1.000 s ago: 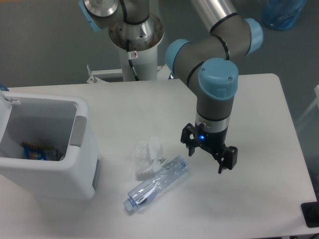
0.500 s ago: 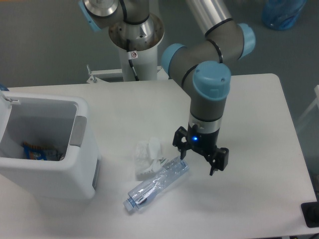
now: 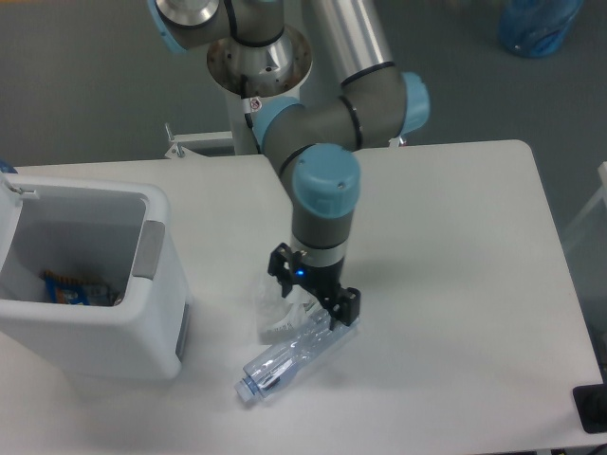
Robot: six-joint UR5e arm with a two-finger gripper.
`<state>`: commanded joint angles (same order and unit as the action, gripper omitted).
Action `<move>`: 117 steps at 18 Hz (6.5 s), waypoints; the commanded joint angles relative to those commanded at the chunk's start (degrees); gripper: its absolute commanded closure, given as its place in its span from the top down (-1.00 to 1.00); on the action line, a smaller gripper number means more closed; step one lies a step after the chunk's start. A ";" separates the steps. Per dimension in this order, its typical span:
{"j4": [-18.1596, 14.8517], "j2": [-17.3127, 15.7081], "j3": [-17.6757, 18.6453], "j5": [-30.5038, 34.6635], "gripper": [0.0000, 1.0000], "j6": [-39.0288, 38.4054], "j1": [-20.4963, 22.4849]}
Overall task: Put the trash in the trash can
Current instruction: 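Move the gripper over the crumpled white tissue, then lower the gripper onto the tissue and close on it, then lift the tissue and carry it over the white bin, then open the gripper to drop the tissue into the bin, then move the gripper over the clear plastic water bottle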
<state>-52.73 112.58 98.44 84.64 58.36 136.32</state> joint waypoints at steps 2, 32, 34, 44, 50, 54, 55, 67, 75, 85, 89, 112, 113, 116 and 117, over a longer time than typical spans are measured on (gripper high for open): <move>-0.26 0.09 0.08 0.35 1.00 0.00 0.00; -4.83 -1.31 5.36 3.52 -0.97 -4.31 -0.26; -5.18 -1.23 4.57 3.52 -1.00 -4.22 -0.26; -10.10 -3.86 0.00 -2.26 -1.00 -3.52 2.46; -11.07 -8.86 -2.47 -11.14 -1.00 -3.69 2.72; -10.99 -11.07 -6.24 -20.98 -1.00 -5.70 4.57; -10.99 -11.07 -7.47 -23.27 -1.00 -7.11 4.92; -10.28 -11.59 -15.03 -38.04 -1.00 -15.55 4.75; -10.11 -21.43 -8.37 -39.99 -1.00 -16.09 1.50; -9.93 -22.50 -5.63 -39.03 -0.90 -15.91 -5.27; -9.93 -22.41 -5.20 -38.76 -0.27 -15.65 -6.24; 3.17 -1.85 -16.79 -34.11 1.00 -15.82 4.92; 3.16 -0.54 -17.40 -32.62 1.00 -15.65 4.92; 3.16 2.90 -18.55 -28.41 1.00 -15.12 4.92; 2.99 3.69 -18.90 -25.60 1.00 -14.07 4.75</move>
<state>-49.74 116.27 79.54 59.03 44.29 141.07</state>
